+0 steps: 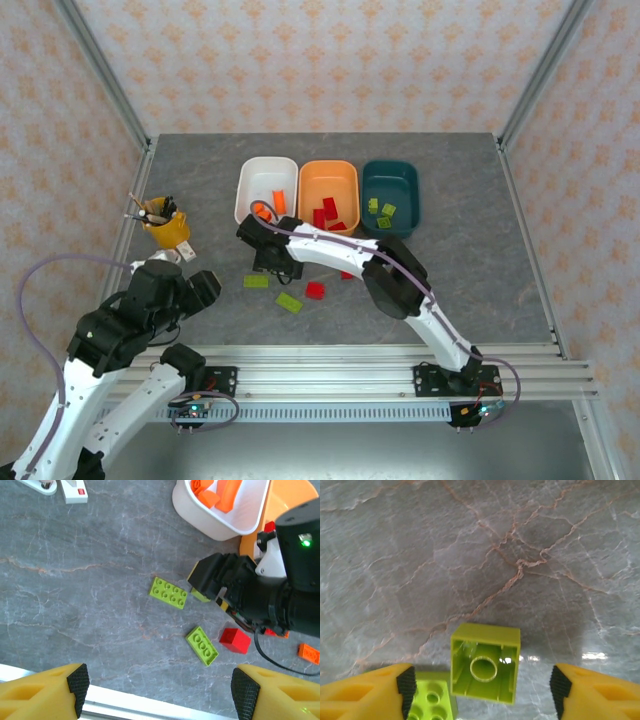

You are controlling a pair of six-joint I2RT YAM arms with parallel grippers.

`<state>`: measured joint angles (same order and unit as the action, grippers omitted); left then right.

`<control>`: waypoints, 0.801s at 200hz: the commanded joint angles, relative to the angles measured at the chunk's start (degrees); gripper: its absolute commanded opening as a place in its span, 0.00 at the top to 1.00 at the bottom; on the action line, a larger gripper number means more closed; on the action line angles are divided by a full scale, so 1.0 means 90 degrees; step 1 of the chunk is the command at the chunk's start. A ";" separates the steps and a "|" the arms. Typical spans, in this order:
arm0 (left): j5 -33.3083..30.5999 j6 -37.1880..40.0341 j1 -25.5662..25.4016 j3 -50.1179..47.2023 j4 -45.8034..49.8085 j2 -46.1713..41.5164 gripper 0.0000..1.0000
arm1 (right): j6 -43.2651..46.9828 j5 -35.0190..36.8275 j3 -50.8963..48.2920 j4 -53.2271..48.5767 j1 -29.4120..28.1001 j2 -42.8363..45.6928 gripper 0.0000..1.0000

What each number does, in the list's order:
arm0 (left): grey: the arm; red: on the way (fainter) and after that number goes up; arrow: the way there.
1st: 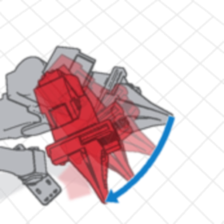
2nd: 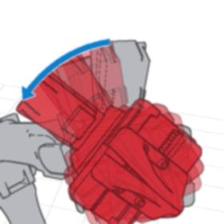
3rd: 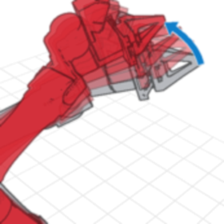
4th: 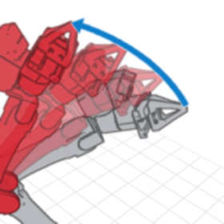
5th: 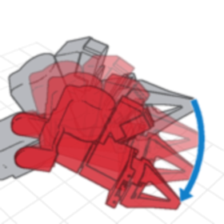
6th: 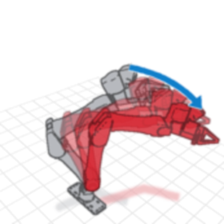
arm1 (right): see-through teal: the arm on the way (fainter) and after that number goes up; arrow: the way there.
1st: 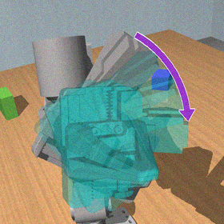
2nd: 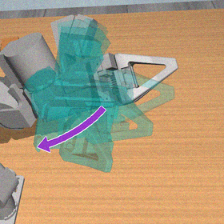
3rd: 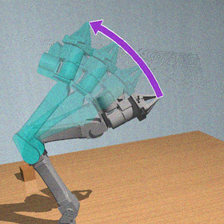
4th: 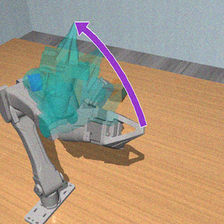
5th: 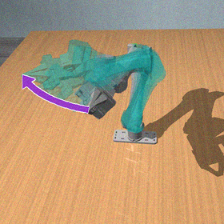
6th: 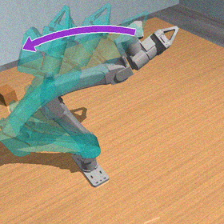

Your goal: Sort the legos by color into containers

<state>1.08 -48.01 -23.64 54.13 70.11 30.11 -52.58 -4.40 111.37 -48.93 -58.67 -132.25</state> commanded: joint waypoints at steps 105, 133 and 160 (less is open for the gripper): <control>0.0326 0.0305 -0.0020 0.0173 0.0324 -0.0026 0.22 | -0.0180 0.0602 0.0740 -0.0570 0.0016 -0.0389 0.74; 0.0589 0.0351 -0.0020 0.0158 -0.0025 0.0139 0.22 | 0.0074 0.1008 0.0734 -0.0772 0.0049 0.0146 0.76; 0.1288 0.0432 -0.0020 0.0157 -0.0904 0.0585 0.23 | 0.0400 0.1453 0.0173 -0.0893 0.0341 0.1156 0.77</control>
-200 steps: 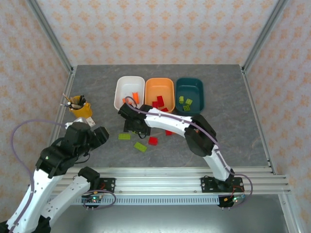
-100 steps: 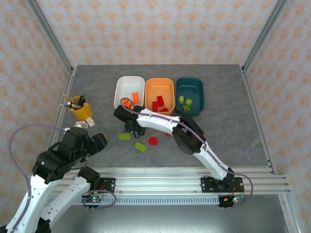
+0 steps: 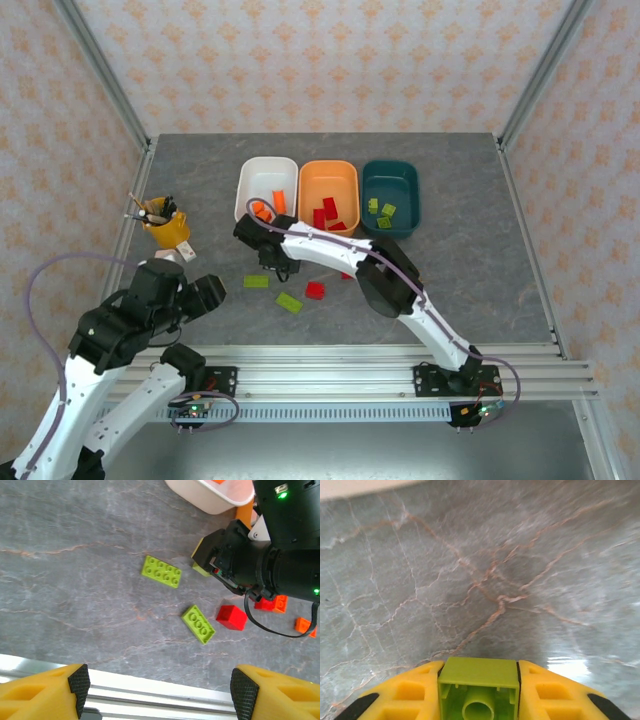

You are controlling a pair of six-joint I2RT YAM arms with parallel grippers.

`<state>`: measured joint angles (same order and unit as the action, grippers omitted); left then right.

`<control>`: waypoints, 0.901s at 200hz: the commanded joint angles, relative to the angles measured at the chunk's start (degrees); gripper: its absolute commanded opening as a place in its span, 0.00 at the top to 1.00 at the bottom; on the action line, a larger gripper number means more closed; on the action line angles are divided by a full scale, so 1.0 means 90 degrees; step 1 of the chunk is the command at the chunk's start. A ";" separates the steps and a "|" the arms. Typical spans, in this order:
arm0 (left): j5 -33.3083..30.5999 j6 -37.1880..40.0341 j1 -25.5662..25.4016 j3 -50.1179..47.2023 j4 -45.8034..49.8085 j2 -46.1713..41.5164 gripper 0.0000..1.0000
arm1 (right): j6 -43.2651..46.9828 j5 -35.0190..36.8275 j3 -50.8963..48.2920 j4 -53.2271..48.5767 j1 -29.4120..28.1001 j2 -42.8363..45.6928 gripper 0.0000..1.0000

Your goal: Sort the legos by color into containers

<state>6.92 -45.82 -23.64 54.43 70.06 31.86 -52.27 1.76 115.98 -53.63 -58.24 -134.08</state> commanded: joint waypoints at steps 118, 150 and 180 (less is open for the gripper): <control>0.0692 0.0115 -0.1215 0.1399 -0.3591 0.4105 0.22 | 0.2447 0.0682 -0.2126 -0.0485 0.3750 0.2829 0.78; 0.0701 -0.0016 -0.1231 0.1564 -0.3887 0.4598 0.22 | 0.2372 0.0868 -0.1741 -0.0692 0.4070 0.1997 0.78; 0.0658 0.0043 -0.1231 0.1734 -0.3846 0.4807 0.22 | 0.2301 0.0991 -0.1416 -0.0814 0.4176 0.1441 0.78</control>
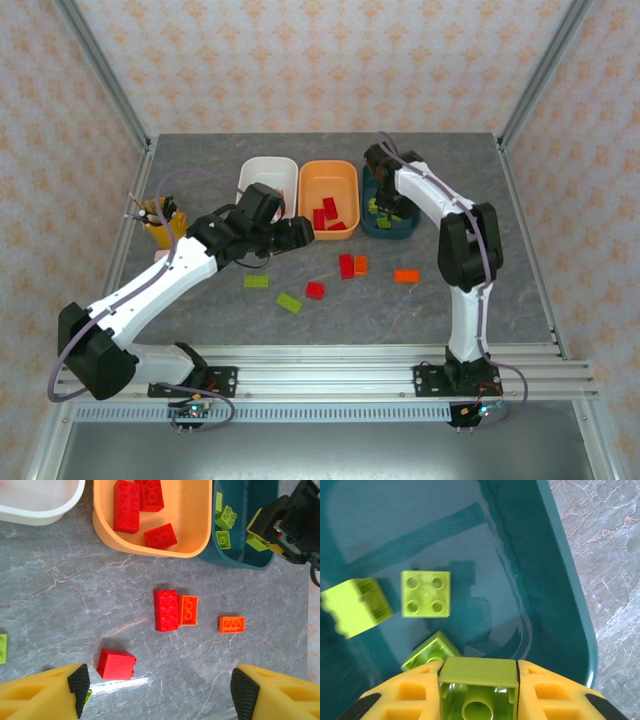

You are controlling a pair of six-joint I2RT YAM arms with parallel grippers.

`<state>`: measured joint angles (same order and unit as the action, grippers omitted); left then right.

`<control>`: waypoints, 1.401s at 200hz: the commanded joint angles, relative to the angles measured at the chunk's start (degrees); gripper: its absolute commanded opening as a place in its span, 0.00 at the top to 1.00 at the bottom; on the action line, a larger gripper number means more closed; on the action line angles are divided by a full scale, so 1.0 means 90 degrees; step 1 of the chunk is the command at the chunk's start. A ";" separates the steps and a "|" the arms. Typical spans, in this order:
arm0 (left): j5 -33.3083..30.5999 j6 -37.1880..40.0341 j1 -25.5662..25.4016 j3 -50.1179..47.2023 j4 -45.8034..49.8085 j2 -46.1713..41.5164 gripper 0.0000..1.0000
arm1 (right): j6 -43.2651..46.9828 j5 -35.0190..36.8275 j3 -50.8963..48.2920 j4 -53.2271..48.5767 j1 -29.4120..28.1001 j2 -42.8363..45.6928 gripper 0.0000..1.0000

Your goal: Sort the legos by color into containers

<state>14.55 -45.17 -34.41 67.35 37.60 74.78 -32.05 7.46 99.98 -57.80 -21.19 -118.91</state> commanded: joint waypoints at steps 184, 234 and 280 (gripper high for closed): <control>-0.0352 0.0180 -0.0034 0.0182 0.0412 -0.0005 0.23 | 0.0475 0.0017 0.0597 -0.0345 -0.0566 0.1784 0.38; -0.0441 0.0085 -0.0130 0.0272 0.0595 0.0335 0.26 | 0.0689 -0.1423 -0.1596 0.0621 -0.0741 0.4132 0.38; -0.0540 0.0265 -0.0584 0.0364 0.0952 0.0829 0.27 | 0.0615 -0.3162 -0.3535 0.0817 -0.0822 0.5650 0.30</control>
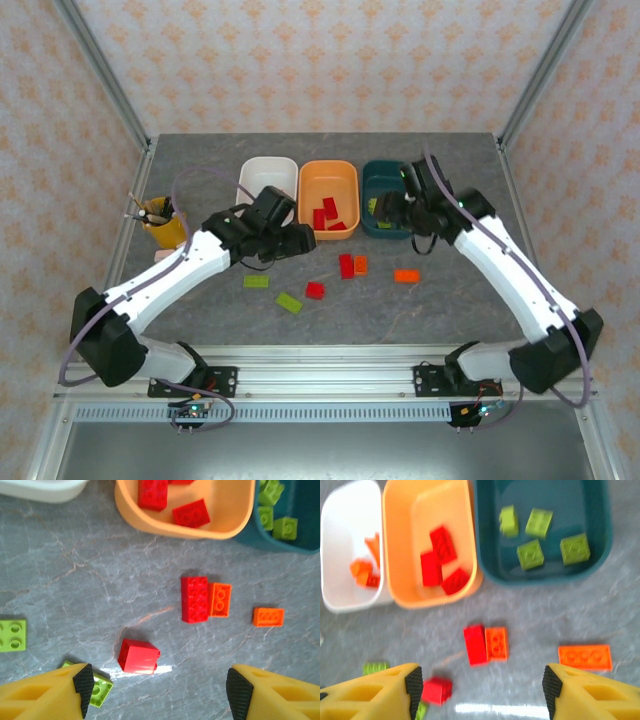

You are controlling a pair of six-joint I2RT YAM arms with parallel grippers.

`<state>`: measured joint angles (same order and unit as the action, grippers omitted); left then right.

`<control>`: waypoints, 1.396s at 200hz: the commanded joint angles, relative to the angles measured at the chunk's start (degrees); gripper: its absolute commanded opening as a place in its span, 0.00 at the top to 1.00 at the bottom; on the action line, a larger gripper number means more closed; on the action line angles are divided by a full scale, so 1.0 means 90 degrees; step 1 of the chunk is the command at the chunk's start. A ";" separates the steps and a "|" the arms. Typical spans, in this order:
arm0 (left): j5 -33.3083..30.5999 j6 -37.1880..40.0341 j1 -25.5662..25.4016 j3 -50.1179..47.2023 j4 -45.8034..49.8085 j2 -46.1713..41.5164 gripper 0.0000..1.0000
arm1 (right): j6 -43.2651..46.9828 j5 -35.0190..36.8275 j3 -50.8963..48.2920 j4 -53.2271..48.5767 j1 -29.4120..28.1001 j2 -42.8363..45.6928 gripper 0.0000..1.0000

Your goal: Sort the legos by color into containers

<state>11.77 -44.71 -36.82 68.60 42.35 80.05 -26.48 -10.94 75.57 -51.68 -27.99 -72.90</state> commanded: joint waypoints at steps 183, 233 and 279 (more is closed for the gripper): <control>-0.0673 0.0785 -0.1280 0.0426 0.0245 0.2914 0.34 | -0.1164 -0.2268 -0.3063 0.0467 -0.0162 0.2400 0.01; -0.0719 0.0826 -0.1319 0.0477 0.0138 0.3129 0.53 | -0.1160 -0.2271 -0.3036 0.0602 -0.0160 0.2223 0.03; -0.1113 0.0875 -0.1229 0.1089 0.0725 0.2747 0.58 | -0.1039 -0.2133 -0.2856 0.0587 -0.0155 0.2146 0.06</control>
<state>5.65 -37.45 -48.34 73.38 44.95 107.87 -36.40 -31.88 48.34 -47.05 -29.10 -53.63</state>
